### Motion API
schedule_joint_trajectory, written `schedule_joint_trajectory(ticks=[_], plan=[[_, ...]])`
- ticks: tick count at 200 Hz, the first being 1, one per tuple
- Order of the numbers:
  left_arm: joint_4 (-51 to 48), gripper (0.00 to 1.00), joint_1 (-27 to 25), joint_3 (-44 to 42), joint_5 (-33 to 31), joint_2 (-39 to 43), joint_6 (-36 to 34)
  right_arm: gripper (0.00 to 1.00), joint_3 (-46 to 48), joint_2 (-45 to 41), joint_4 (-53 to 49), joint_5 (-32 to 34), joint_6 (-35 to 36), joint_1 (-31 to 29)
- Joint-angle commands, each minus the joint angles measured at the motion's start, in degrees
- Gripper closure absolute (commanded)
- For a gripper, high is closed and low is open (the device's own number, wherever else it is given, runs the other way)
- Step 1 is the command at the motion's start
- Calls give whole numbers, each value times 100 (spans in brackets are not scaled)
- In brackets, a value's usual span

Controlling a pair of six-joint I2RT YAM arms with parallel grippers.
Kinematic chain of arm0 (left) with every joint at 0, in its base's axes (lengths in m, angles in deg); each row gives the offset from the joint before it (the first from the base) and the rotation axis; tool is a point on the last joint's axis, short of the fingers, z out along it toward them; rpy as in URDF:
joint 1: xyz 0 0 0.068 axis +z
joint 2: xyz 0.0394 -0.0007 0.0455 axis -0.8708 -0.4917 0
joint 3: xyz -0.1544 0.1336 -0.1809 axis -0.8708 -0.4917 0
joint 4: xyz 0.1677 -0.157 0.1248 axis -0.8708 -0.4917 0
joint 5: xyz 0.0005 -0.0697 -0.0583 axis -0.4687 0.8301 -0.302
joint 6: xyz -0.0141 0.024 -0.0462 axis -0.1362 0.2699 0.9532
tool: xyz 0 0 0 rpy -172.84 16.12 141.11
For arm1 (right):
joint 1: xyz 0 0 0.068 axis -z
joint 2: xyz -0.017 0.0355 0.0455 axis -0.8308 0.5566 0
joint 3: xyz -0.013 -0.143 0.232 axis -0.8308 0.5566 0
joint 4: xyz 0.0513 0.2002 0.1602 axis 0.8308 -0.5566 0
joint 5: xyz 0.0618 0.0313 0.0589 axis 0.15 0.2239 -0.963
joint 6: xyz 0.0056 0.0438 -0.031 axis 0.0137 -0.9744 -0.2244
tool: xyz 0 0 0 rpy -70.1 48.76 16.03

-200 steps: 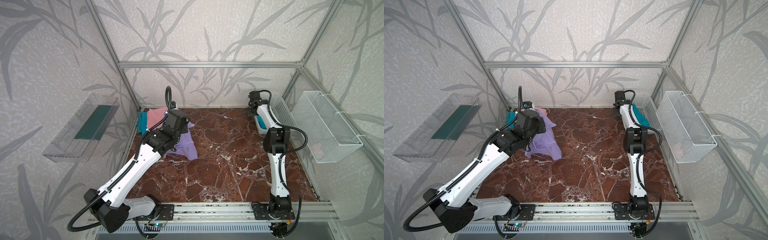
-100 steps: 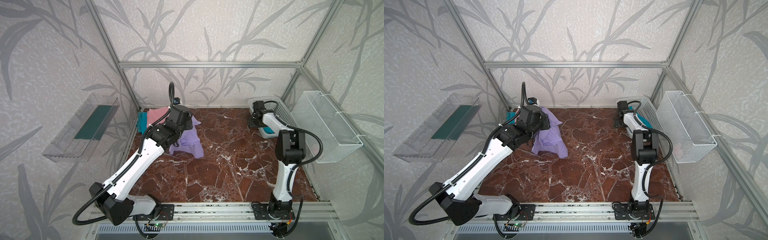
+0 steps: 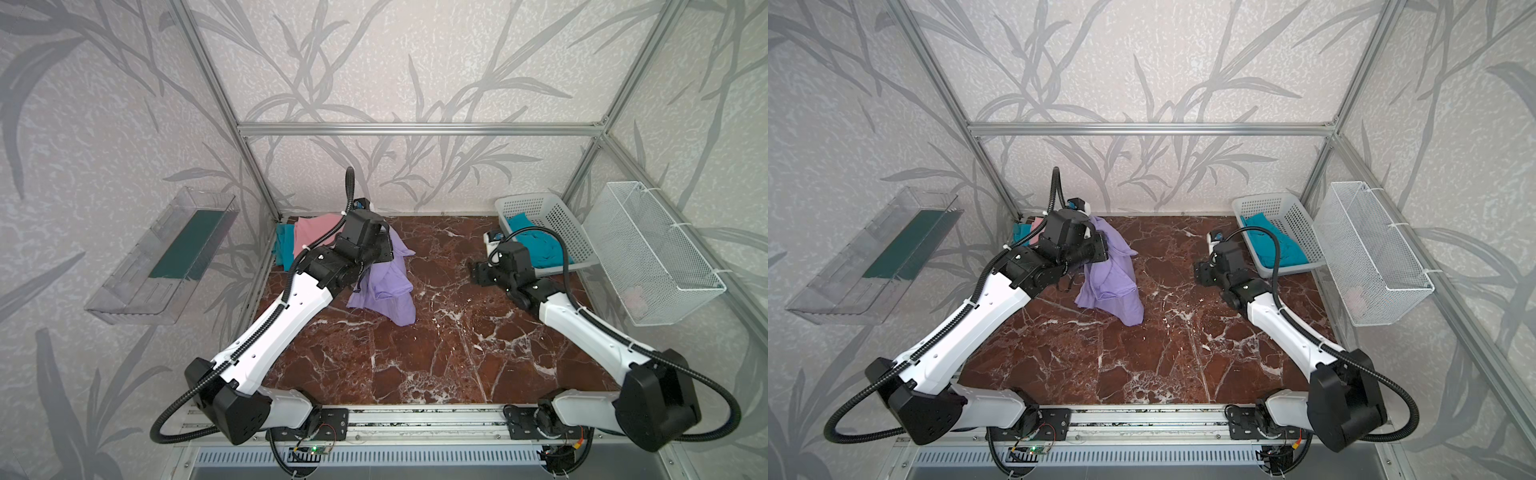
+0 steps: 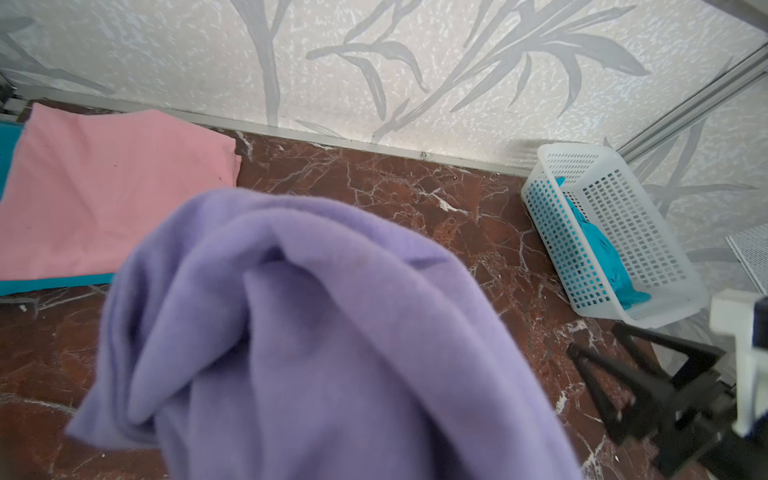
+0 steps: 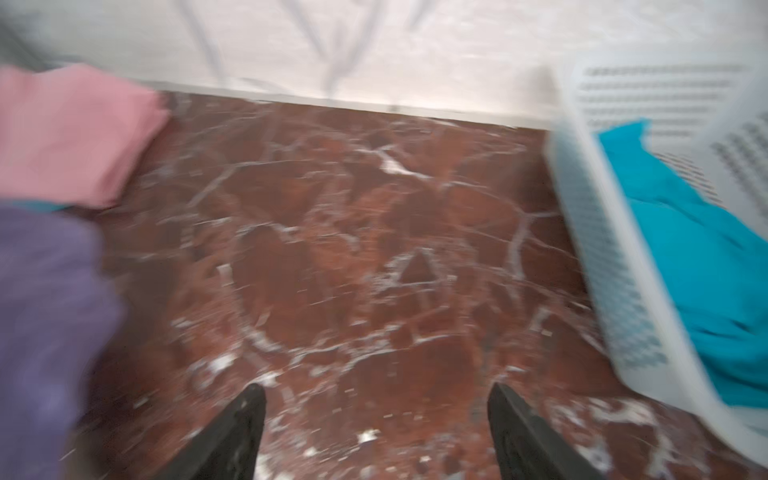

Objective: Fold and stack the t-shirts
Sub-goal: 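Lower the lavender t-shirt onto the table with the left gripper while the right returns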

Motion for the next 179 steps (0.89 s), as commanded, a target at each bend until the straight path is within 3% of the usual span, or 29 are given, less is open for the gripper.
schedule_joint_trajectory(ticks=[1, 24, 41, 61, 77, 112, 120, 133, 142, 160, 179], plan=[[74, 100, -42, 743, 739, -382, 168, 16, -92, -370, 420, -848, -96, -523], [132, 100, -71, 1605, 1484, -883, 233, 16, -426, -198, 771, -1450, -298, -941], [198, 100, -76, 2145, 2036, -1116, 208, 16, -682, -111, 840, -1441, -352, -1002], [332, 100, -73, 2160, 2298, -1001, 101, 16, -700, -318, 901, -1135, -257, -990], [288, 100, -67, 1704, 1983, -686, 20, 16, -591, -581, 856, -769, -122, -990], [-19, 100, 100, -339, 395, 432, 105, 15, -454, -878, 374, -339, 80, -990], [-236, 85, 186, -824, -99, 645, 288, 15, -399, -897, 257, -363, 82, -990], [-676, 42, 453, -1595, -531, 929, 747, 15, -320, -897, 140, -439, 50, -990], [-877, 26, 698, -2110, -535, 1078, 1065, 15, -269, -869, 13, -467, 34, -990], [-884, 22, 1032, -2917, -342, 1321, 1344, 15, -212, -765, -175, -364, 35, -991], [-760, 22, 1049, -3111, -277, 1308, 1395, 14, -278, -478, -447, -154, -5, -990]])
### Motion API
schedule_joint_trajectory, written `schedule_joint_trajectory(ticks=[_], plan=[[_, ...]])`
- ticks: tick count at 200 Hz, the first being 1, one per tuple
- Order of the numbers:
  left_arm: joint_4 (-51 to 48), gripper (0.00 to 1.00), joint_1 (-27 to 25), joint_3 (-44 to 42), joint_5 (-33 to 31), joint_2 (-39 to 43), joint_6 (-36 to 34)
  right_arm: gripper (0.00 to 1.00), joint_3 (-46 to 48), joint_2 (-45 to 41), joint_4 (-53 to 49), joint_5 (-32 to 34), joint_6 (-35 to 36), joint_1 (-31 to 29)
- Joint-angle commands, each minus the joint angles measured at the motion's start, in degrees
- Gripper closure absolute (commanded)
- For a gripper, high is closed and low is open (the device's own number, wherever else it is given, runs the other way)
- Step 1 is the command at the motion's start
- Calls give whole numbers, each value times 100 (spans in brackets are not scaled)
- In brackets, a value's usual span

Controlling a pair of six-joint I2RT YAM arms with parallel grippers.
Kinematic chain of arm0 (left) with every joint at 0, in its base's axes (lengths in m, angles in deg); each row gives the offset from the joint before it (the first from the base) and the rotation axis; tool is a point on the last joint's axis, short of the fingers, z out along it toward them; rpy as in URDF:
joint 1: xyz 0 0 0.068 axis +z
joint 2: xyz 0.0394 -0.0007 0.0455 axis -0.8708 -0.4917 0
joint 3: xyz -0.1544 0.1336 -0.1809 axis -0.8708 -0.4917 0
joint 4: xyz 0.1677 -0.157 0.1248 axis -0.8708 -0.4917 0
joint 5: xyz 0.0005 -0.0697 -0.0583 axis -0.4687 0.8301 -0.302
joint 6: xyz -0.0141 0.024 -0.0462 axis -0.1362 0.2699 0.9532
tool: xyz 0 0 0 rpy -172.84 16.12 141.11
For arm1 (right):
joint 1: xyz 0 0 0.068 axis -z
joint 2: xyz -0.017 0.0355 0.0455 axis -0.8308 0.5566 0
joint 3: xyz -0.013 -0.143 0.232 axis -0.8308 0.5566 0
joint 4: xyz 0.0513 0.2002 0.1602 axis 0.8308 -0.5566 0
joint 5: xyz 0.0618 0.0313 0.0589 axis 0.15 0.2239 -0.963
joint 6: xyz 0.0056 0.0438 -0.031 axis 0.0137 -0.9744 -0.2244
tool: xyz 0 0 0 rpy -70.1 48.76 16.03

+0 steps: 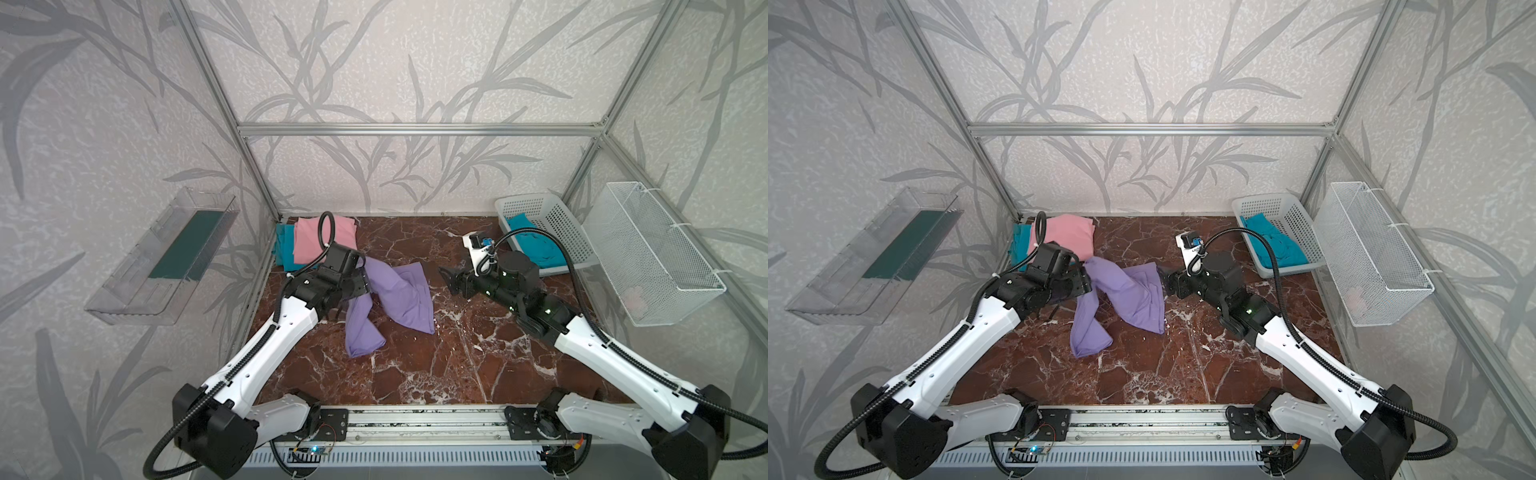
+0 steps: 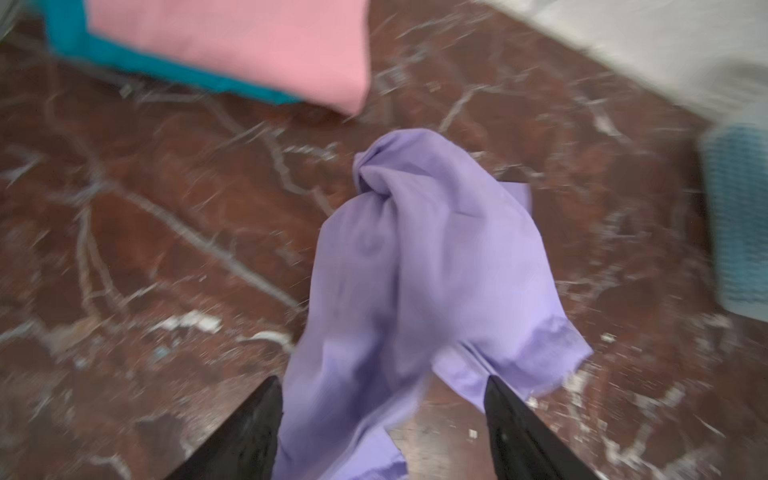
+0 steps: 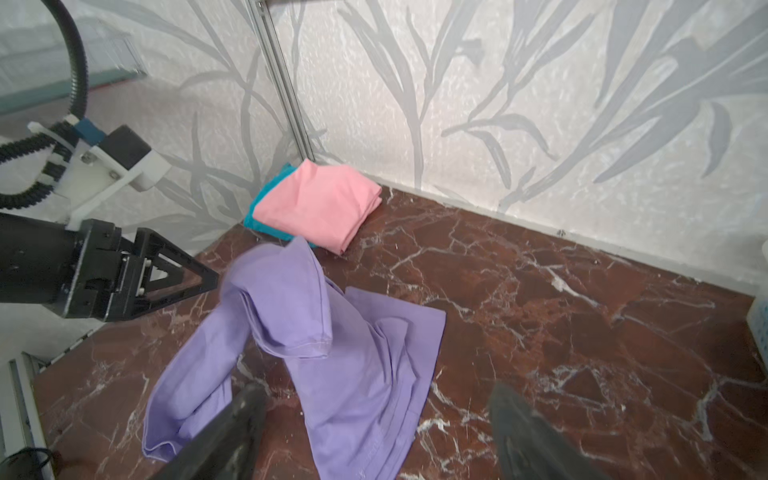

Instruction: Fold and stack the t-shirts

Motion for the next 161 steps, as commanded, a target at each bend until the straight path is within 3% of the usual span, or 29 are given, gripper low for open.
schedule_joint_trajectory(ticks=[1, 23, 35, 46, 64, 82, 103, 139, 149, 155, 161], plan=[[-155, 22, 18, -189, -220, 119, 408, 14, 4, 277, -489, 287, 12, 5], [40, 27, -45, 210, 17, -363, 272, 15, -197, 767, -798, 282, -168, 11], [215, 31, -161, 508, 215, -792, 188, 20, -299, 1114, -912, 134, -276, 46], [315, 32, -358, 854, 372, -1290, 107, 32, -385, 1483, -996, -197, -430, 143], [206, 32, -745, 1627, 567, -2247, -105, 65, -477, 2116, -1062, -1080, -805, 412], [167, 29, -1081, 2315, 726, -3104, -287, 77, -508, 2567, -1074, -1564, -1014, 607], [139, 23, -1260, 2878, 732, -3855, -399, 77, -548, 2929, -1070, -1814, -1055, 720], [-303, 20, -1274, 3457, 406, -4711, -518, 61, -750, 3302, -1163, -2041, -947, 743], [-388, 26, -1274, 3532, 402, -4838, -545, 55, -787, 3329, -1140, -2091, -948, 750], [-402, 35, -1274, 3560, 462, -4884, -571, 52, -813, 3403, -1132, -2127, -942, 746], [-402, 56, -1274, 3577, 557, -4911, -591, 48, -844, 3512, -1118, -2155, -942, 752]])
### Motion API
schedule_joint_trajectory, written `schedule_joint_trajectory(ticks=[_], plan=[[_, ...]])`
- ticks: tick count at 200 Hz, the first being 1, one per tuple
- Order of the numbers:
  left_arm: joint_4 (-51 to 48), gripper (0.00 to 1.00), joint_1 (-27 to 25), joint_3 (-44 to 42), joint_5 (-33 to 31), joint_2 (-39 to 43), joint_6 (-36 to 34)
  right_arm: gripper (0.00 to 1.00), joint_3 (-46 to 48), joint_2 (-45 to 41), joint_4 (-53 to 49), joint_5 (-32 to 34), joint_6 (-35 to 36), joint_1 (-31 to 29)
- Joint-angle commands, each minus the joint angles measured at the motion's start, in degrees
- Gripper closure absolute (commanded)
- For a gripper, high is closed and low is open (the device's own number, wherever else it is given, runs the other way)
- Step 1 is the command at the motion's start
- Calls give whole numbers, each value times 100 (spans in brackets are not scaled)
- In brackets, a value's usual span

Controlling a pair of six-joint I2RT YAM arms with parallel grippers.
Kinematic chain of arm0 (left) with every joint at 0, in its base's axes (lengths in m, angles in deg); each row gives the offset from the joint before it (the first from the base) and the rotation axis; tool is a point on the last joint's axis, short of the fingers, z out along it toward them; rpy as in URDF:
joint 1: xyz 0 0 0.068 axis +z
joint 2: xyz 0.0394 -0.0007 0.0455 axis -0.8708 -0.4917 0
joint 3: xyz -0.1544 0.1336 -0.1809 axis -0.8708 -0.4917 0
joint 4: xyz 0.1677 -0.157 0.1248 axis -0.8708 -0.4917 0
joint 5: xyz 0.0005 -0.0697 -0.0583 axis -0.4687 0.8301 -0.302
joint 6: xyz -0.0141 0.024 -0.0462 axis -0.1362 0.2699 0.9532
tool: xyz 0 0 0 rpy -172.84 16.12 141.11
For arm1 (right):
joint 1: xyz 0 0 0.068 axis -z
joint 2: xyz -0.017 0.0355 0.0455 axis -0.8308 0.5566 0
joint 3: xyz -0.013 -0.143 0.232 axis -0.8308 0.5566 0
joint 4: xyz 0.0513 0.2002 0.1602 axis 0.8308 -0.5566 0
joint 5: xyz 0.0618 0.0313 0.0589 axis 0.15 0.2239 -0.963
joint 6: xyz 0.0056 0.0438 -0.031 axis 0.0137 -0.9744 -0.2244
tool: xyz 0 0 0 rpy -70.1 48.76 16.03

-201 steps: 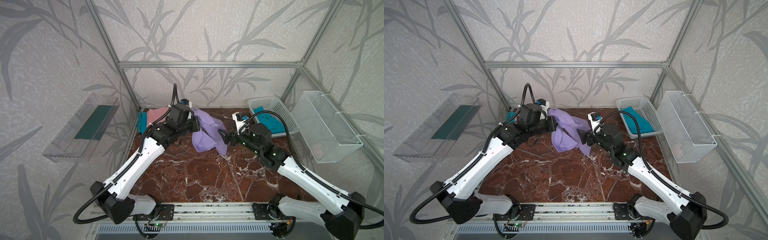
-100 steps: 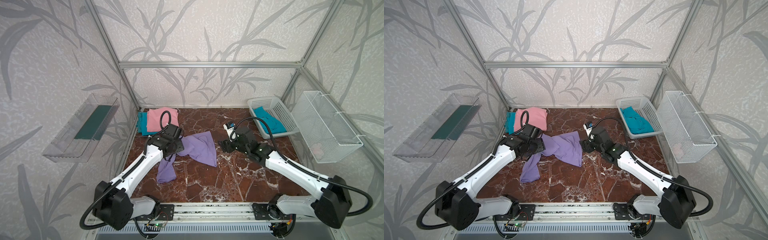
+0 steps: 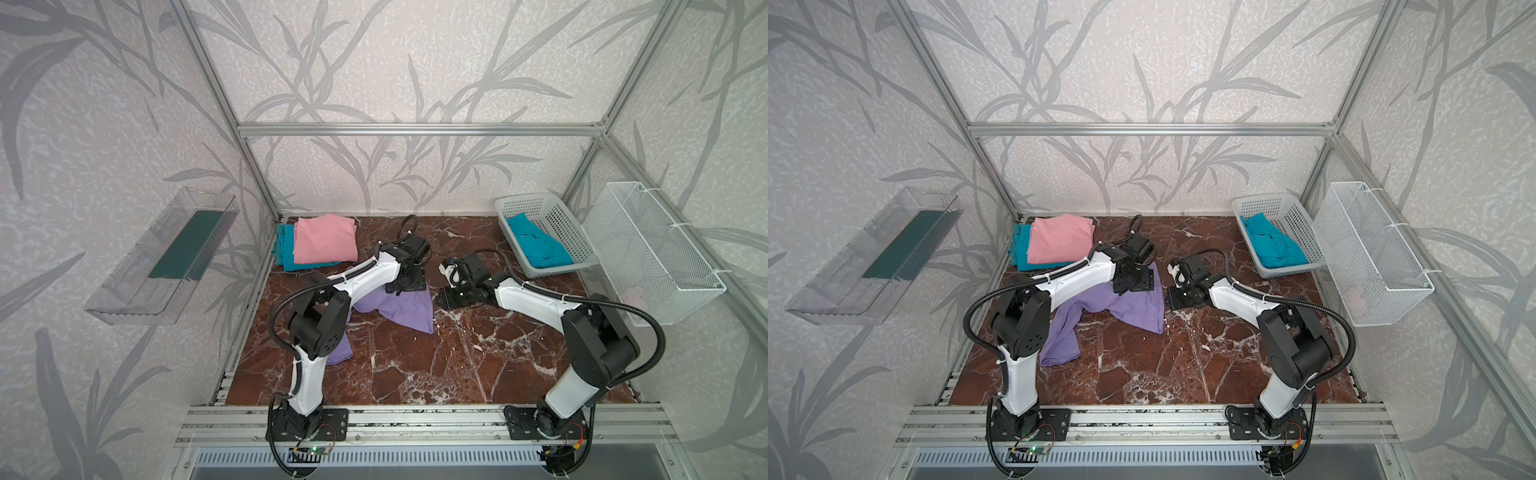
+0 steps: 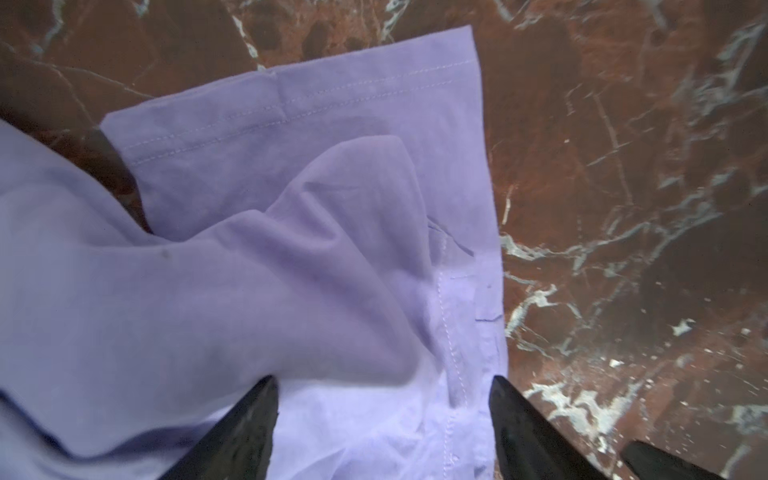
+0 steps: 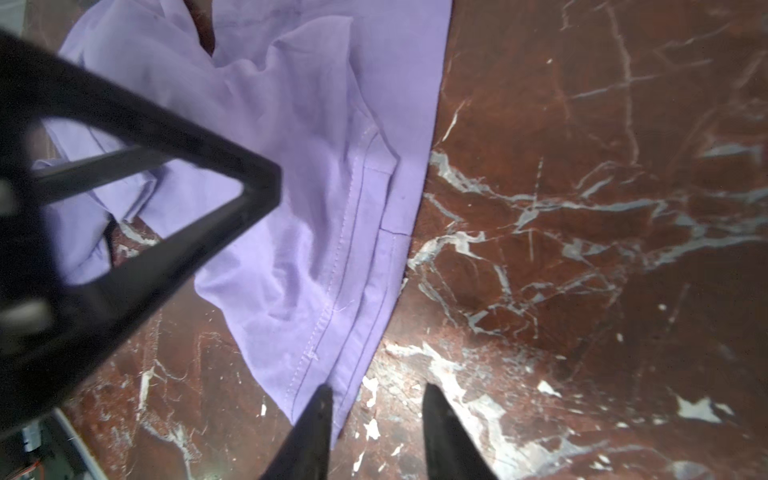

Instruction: Fold and stack the t-shirts

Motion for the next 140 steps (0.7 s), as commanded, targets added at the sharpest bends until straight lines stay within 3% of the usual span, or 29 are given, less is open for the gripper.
schedule_joint_trajectory(ticks=[1, 8, 18, 86, 114, 140], plan=[[-463, 60, 33, 249, -44, -119, -197, 48, -242, 217, -50, -331, -1, -4], [-472, 82, 34, 260, 2, -99, -186, 45, -284, 268, -56, -358, 4, -9], [-499, 100, 25, 260, 11, -7, -155, 43, -328, 315, -66, -383, 9, 3], [-845, 100, 30, 983, -141, 1687, -427, 40, -440, 90, -93, -228, 88, 174], [-822, 100, 42, 1275, -68, 2324, -506, 40, -117, -653, 327, 3, 93, 263], [-1163, 100, 45, 2399, 323, 2274, -735, 40, 384, -1462, 982, 389, 136, 263]])
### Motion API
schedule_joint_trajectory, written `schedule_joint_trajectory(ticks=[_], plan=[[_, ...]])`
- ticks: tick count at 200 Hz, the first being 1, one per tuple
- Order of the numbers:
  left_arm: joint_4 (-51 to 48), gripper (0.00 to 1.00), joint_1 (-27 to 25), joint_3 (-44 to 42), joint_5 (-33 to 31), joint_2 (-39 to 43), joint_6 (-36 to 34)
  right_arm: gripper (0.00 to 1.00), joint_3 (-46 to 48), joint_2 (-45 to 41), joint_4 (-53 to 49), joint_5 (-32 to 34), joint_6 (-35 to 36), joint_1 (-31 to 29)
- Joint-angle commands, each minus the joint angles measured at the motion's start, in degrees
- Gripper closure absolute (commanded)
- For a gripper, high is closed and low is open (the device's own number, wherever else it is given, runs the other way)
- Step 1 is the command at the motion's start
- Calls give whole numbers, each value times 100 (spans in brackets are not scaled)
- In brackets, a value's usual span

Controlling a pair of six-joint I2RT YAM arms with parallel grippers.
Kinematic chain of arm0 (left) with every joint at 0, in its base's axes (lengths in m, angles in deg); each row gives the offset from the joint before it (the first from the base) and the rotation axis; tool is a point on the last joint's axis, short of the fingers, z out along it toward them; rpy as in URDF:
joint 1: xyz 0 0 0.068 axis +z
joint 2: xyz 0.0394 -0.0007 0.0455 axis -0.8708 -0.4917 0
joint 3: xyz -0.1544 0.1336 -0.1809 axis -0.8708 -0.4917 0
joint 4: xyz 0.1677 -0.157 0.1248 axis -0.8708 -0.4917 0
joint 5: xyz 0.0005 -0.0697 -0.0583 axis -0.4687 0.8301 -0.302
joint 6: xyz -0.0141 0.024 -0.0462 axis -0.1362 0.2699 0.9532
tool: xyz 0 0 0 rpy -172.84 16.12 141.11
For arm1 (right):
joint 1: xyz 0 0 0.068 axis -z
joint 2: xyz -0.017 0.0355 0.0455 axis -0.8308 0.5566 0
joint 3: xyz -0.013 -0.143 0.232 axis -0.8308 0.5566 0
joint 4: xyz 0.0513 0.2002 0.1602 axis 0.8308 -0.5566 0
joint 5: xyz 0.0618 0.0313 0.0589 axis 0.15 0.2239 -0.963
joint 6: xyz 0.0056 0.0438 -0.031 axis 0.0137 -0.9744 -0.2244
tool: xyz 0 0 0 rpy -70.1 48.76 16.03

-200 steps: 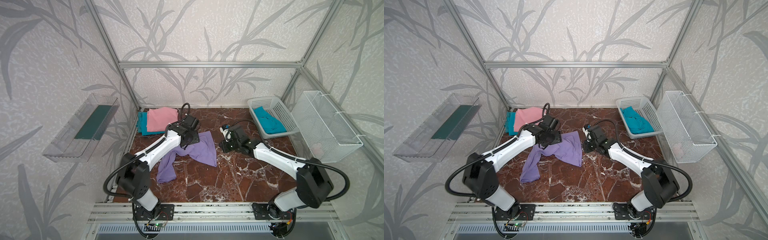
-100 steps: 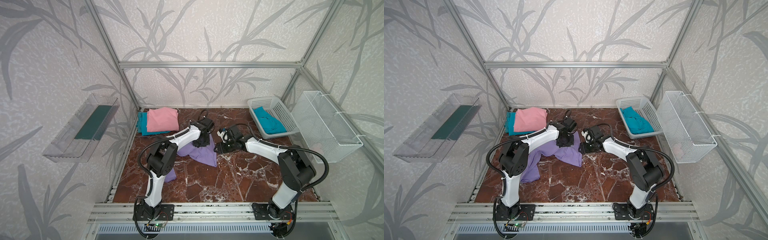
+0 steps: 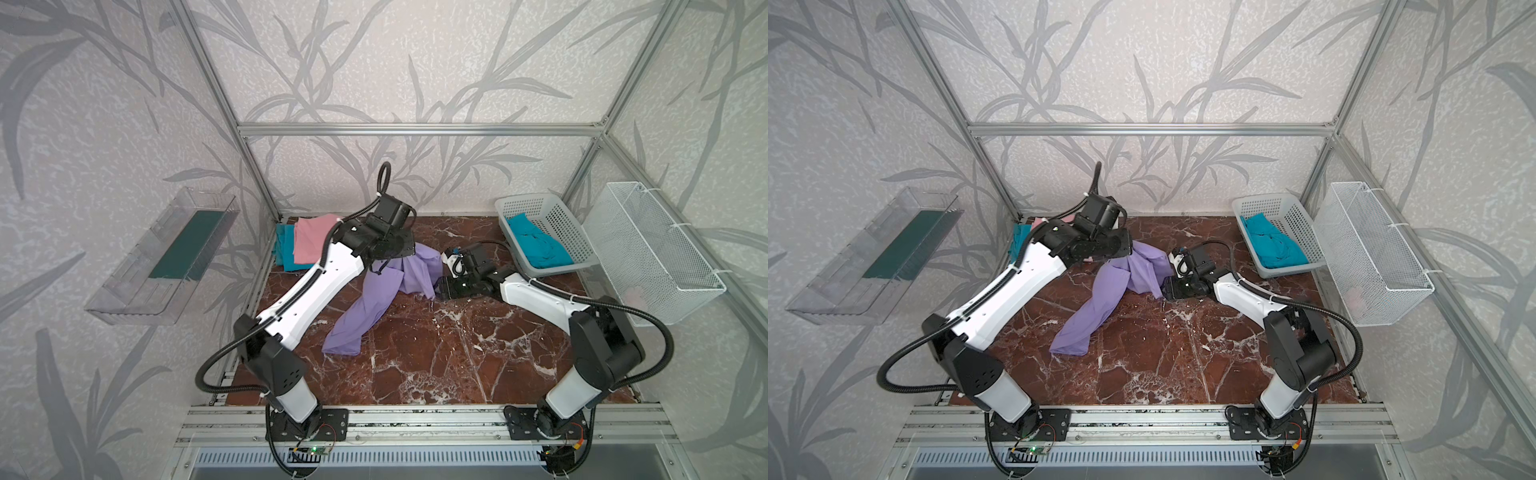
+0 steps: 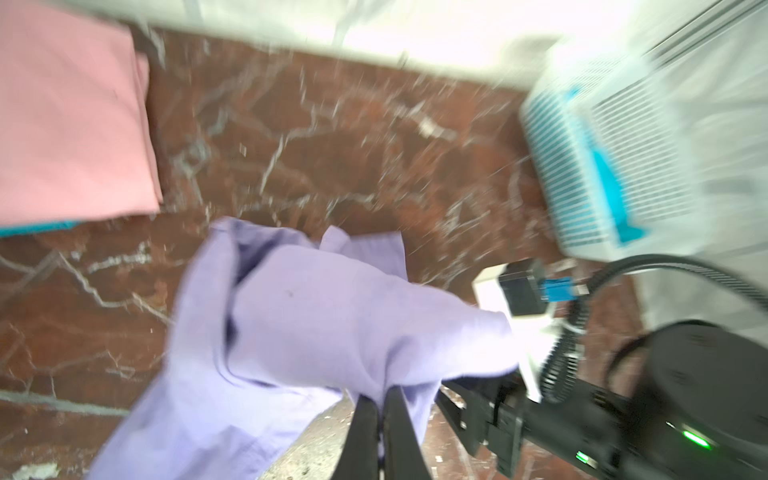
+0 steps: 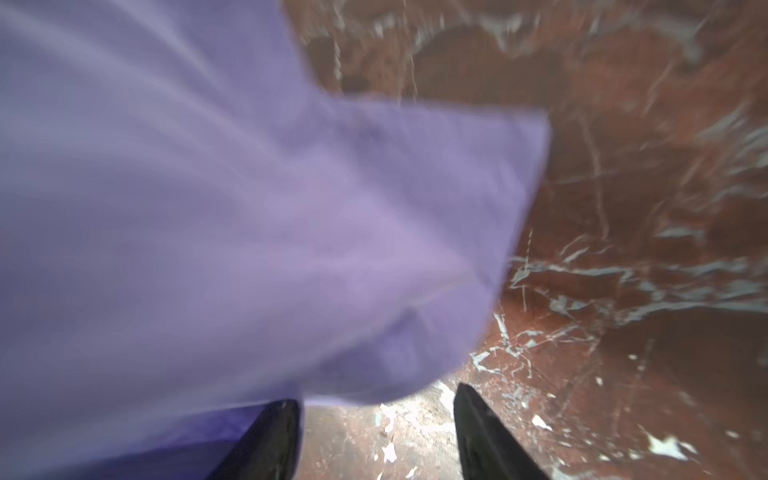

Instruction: Fold and stack the t-shirts

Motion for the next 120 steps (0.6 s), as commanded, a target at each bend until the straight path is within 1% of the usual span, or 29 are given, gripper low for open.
schedule_joint_trajectory(ticks=[1, 11, 31, 52, 64, 76, 102, 112, 120], plan=[[-367, 100, 4, 946, 294, -64, -306, 40, 383, -835, 578, 471, 114, 25], [-391, 100, 2, 1366, 635, -178, -317, 40, 457, -1110, 620, 613, 153, 22], [-224, 100, 8, 1941, 1263, -391, -301, 39, 587, -1707, 570, 910, 193, 21], [-193, 100, 3, 2505, 1561, -654, -328, 33, 789, -2429, 525, 1304, 259, 21], [-193, 100, 13, 2811, 1786, -823, -332, 31, 846, -2804, 406, 1535, 324, 24], [-159, 100, 21, 3052, 2048, -967, -306, 30, 821, -3092, 232, 1629, 384, 21], [41, 100, 153, 3012, 2637, -1095, -129, 30, 798, -3434, 138, 1477, 383, -14], [148, 100, 219, 2831, 2869, -1089, -38, 30, 777, -3440, 146, 1511, 380, -57], [267, 100, 263, 2605, 2931, -1051, 58, 31, 740, -3385, 153, 1534, 372, -79]])
